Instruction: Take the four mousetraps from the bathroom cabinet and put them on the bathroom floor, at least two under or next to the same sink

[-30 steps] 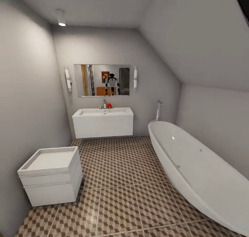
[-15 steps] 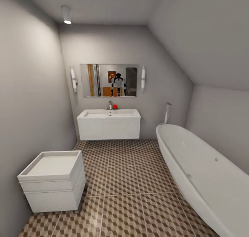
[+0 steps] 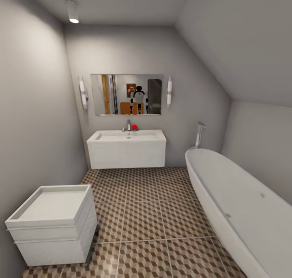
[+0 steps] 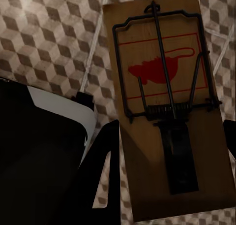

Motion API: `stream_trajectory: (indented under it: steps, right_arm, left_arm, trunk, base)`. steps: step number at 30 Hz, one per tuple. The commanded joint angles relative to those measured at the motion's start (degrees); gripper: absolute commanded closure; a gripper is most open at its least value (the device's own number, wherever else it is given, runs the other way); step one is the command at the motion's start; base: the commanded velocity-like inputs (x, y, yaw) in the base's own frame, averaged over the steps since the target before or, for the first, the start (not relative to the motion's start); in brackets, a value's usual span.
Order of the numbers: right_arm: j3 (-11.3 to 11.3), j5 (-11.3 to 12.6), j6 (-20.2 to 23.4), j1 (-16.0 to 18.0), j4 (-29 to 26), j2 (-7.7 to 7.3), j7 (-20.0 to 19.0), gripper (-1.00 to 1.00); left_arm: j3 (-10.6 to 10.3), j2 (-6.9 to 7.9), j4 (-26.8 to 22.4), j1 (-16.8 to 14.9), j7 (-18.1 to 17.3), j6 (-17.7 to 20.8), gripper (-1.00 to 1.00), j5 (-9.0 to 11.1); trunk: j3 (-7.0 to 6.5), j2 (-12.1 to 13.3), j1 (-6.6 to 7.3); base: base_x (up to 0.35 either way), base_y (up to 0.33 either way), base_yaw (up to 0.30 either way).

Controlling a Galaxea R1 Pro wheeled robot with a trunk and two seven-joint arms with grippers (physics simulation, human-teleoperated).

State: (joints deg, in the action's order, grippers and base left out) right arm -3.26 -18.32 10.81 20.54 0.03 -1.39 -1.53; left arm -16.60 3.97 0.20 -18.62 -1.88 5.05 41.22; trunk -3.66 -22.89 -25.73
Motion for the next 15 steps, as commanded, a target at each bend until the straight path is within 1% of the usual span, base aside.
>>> stream_trajectory:
  steps: [1,5,6,9,10,15]
  right_arm:
    - [-0.3,-0.1,0.2,0.0,0.0,-0.01,-0.3,1.0]
    - [-0.2,0.0,0.3,0.1,-0.1,-0.06,-0.1,1.0]
    - [-0.1,0.1,0.4,0.1,-0.1,-0.11,-0.1,1.0]
    - [-0.1,0.1,0.4,0.2,-0.1,-0.15,-0.1,1.0]
    - [-0.1,0.1,0.4,0.2,-0.2,-0.17,-0.1,1.0]
    - [0.0,0.1,0.4,0.3,-0.2,-0.19,-0.4,1.0]
  left_arm:
    - [-0.5,0.01,-0.2,0.0,-0.1,0.6,1.0,0.4]
    - [-0.5,0.0,-1.1,-0.1,-0.1,2.9,1.0,0.3]
    - [-0.6,-0.06,-1.6,-0.1,-0.2,3.9,1.0,0.0]
    - [-0.5,-0.19,-2.4,-0.1,-0.2,5.2,1.0,-0.6]
    - [-0.5,-0.41,-3.2,-0.2,-0.1,6.2,1.0,-1.1]
    - [-0.5,-1.11,-4.9,-0.3,0.2,9.4,1.0,-2.0]
  trunk:
    - [0.02,0.0,-0.05]
    - [0.02,0.0,-0.05]
    - [0.02,0.0,-0.05]
    - [0.02,0.0,-0.05]
    - [0.02,0.0,-0.05]
    - [0.02,0.0,-0.05]
  base:
    - [0.337,0.0,0.0]
    - [0.337,0.0,0.0]
    - [0.337,0.0,0.0]
    - [0.337,0.0,0.0]
    - [0.337,0.0,0.0]
    - [0.337,0.0,0.0]
